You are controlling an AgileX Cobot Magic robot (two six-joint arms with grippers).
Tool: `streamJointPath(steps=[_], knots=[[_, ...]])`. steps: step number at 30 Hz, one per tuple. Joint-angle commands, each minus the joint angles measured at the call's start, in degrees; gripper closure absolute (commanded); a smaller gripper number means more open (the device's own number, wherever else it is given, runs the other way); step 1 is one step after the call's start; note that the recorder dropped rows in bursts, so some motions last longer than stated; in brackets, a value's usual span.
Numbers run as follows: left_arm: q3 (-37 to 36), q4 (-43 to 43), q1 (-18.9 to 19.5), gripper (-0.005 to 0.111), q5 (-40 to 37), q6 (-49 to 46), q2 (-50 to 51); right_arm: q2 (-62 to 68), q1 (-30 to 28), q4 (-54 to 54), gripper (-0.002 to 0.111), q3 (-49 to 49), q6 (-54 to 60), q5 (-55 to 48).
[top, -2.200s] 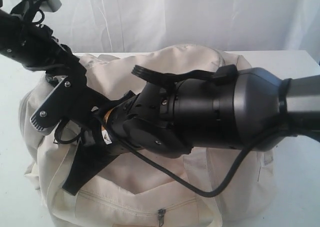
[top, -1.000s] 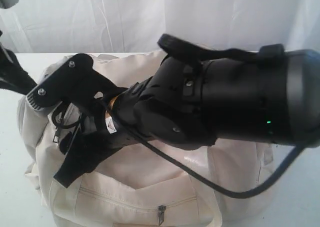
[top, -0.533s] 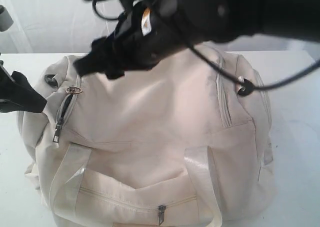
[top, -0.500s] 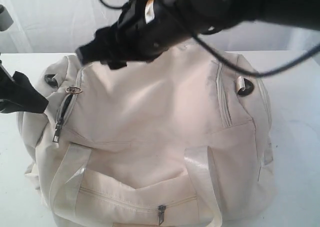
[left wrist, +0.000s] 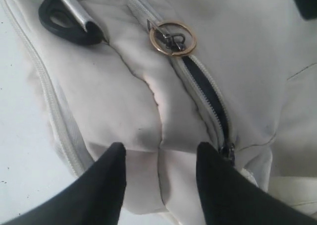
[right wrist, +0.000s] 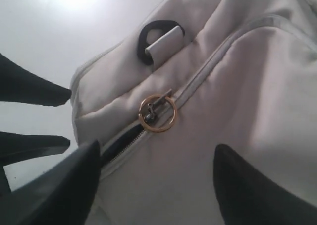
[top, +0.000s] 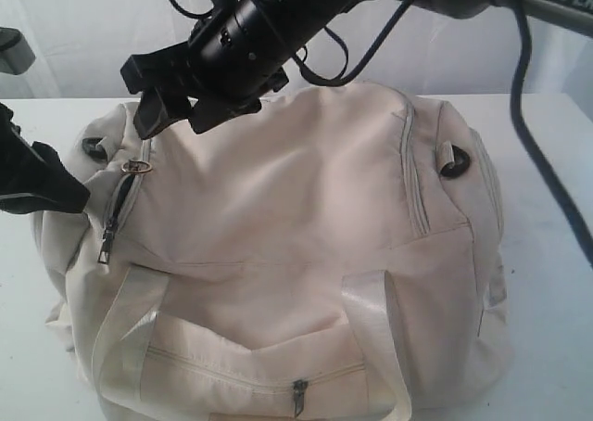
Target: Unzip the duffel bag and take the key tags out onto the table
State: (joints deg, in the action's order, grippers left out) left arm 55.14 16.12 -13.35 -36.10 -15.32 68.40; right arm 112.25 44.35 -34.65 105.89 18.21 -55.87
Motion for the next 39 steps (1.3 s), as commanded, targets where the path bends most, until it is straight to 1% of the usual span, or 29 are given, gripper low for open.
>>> streamJointPath(steps=[1, 3, 7, 8, 10, 12, 13, 14, 15, 16, 17, 18, 19, 25, 30, 39], knots=[[-0.3, 0.1, 0.0, 0.058, 1.0, 0.6, 0.5, 1.8, -0.2, -1.2, 0.038, 0.9, 1.5, 2.2], [-0.3, 0.1, 0.0, 0.053, 1.1, 0.6, 1.0, 2.5, -0.2, -1.2, 0.038, 0.9, 1.5, 2.9], [-0.3, 0.6, 0.0, 0.040, 1.7, 0.6, 2.4, 3.6, -0.2, -1.7, 0.038, 0.9, 1.5, 3.9], [-0.3, 0.8, 0.0, 0.038, 1.8, 0.6, 2.8, 3.8, -0.2, -1.8, 0.038, 0.9, 1.5, 4.5], [-0.3, 1.2, 0.0, 0.037, 1.8, 0.6, 3.8, 4.3, -0.2, -2.4, 0.038, 0.9, 1.4, 5.3], [-0.3, 1.9, 0.0, 0.044, 1.8, 0.6, 5.0, 5.0, -0.2, -4.6, 0.038, 0.9, 1.4, 6.0], [-0.3, 2.8, 0.0, 0.054, 1.8, 0.6, 5.3, 5.4, -0.2, -5.8, 0.038, 0.9, 1.4, 6.2], [-0.3, 3.2, 0.0, 0.060, 1.8, 0.6, 5.3, 5.6, -0.1, -5.9, 0.039, 0.9, 1.4, 6.2], [-0.3, 3.5, 0.0, 0.072, 1.6, 0.6, 5.3, 6.1, -0.1, -6.3, 0.039, 0.9, 1.4, 6.3], [-0.3, 3.5, 0.0, 0.079, 1.4, 0.3, 5.3, 6.3, -0.1, -6.5, 0.039, 0.9, 1.4, 6.3], [-0.3, 3.5, 0.0, 0.092, 1.4, 0.3, 5.3, 6.9, -0.1, -7.0, 0.039, 0.9, 1.4, 6.3], [-0.3, 3.5, 0.0, 0.098, 1.4, 0.3, 5.3, 7.1, -0.1, -7.1, 0.039, 0.9, 1.4, 6.3], [-0.3, 3.5, 0.0, 0.107, 1.4, 0.3, 5.3, 7.3, -0.1, -7.3, 0.039, 0.9, 1.4, 6.3], [-0.3, 4.3, 0.0, 0.107, 0.5, 0.2, 3.9, 7.2, 0.3, -9.1, 0.039, 0.9, 1.4, 7.5], [-0.3, 4.3, 0.0, 0.107, 0.4, 0.2, 2.1, 7.2, 1.0, -9.3, 0.044, 0.9, 1.4, 7.7], [-0.3, 4.5, 0.0, 0.107, 0.3, 0.2, 1.6, 7.6, 1.8, -9.3, 0.044, 0.9, 0.4, 8.3]])
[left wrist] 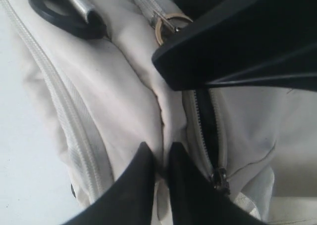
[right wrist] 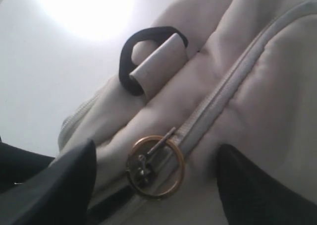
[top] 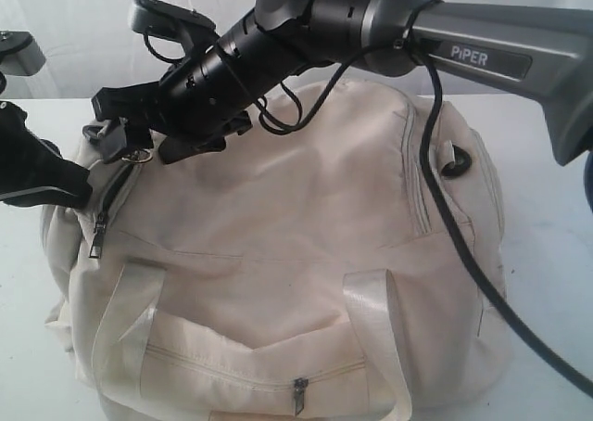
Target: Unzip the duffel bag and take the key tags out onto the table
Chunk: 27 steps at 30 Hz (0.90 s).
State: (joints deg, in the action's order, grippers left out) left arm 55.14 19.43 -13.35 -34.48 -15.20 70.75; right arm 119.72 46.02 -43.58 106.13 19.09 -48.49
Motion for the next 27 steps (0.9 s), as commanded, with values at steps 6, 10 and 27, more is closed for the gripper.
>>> streamJointPath(steps=[6, 10, 27], knots=[[-0.3, 1.3, 0.0, 0.107, -1.5, 0.1, -0.7, 0.5, 0.2, -0.3, 0.049, 0.6, -1.5, 1.9], [-0.3, 1.3, 0.0, 0.107, -1.5, 0.0, -0.7, 0.5, 0.2, -0.3, 0.060, 0.6, -1.7, 1.8], [-0.3, 1.3, 0.0, 0.107, -1.8, -0.2, -0.7, -0.7, 0.2, 0.7, 0.108, 0.6, -1.4, 1.6]])
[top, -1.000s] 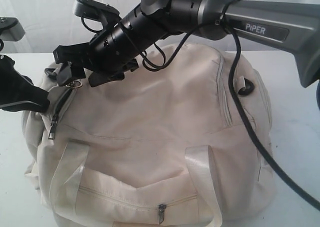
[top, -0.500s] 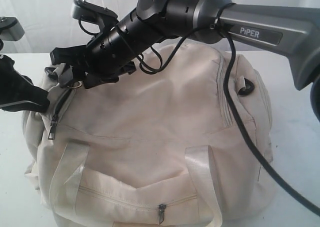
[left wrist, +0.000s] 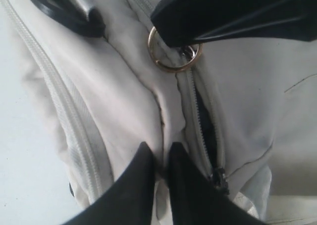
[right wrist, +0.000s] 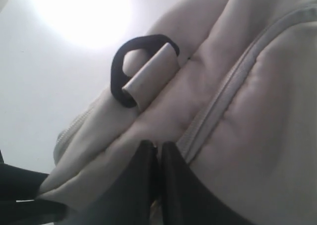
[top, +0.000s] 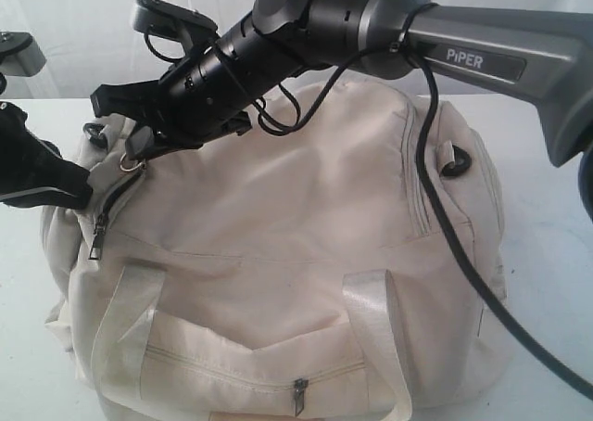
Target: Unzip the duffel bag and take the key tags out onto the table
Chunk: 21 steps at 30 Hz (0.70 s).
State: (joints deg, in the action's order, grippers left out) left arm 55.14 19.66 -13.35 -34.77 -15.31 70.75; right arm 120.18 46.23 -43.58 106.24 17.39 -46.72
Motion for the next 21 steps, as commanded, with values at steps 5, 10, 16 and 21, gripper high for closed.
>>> streamJointPath(steps=[5, 10, 16, 21], knots=[[-0.3, 1.0, 0.0, 0.107, -2.0, -0.1, -0.7, -1.7, 0.0, 0.7, 0.108, 0.5, 0.4, 2.4], [-0.3, 1.0, 0.0, 0.107, -2.3, -0.1, -0.7, -1.7, 0.0, 0.7, 0.108, 0.5, 0.4, 6.6], [-0.3, 1.0, 0.0, 0.107, -2.5, -0.1, -0.7, -1.2, 0.0, 1.4, 0.108, 0.5, 0.4, 12.7], [-0.3, 1.0, 0.0, 0.107, -2.9, 0.1, -0.7, 0.0, 0.0, 2.8, 0.108, 0.5, 0.9, 21.0]])
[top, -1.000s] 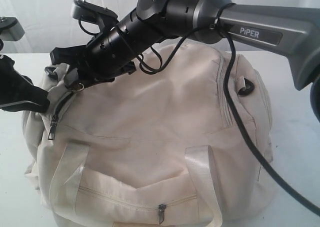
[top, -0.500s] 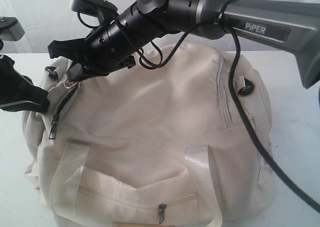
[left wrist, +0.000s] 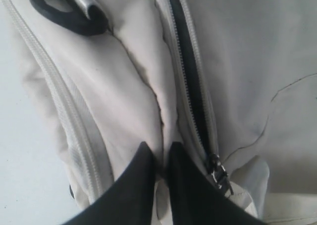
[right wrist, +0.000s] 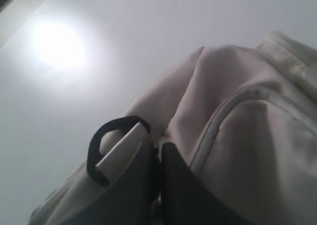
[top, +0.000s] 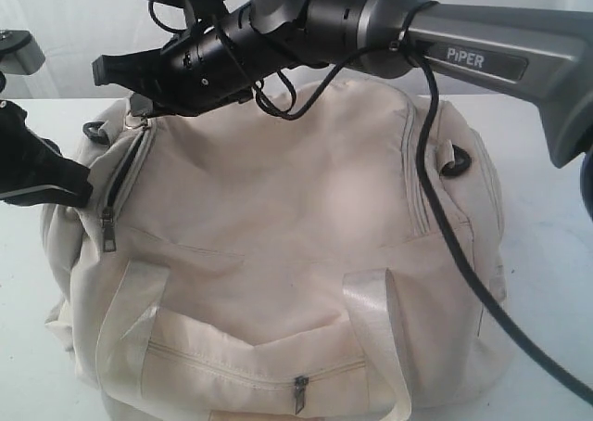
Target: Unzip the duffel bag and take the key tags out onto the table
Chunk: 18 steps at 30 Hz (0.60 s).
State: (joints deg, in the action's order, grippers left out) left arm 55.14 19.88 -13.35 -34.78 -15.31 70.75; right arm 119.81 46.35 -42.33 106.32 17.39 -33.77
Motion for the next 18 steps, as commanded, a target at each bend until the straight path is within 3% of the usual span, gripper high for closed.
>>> streamJointPath(steps=[1, 6, 18], knots=[[-0.3, 0.8, 0.0, 0.107, -2.9, 0.1, -0.7, 0.6, -0.2, 1.9, 0.108, 0.4, 0.9, 9.4], [-0.3, 1.0, 0.0, 0.107, -3.0, 0.1, -0.7, 2.7, -1.4, 2.3, 0.108, 0.7, 1.1, 13.9], [-0.3, 1.0, 0.0, 0.107, -5.8, 0.5, -1.0, 11.4, -1.9, 2.0, 0.108, 12.7, 1.8, 13.7]])
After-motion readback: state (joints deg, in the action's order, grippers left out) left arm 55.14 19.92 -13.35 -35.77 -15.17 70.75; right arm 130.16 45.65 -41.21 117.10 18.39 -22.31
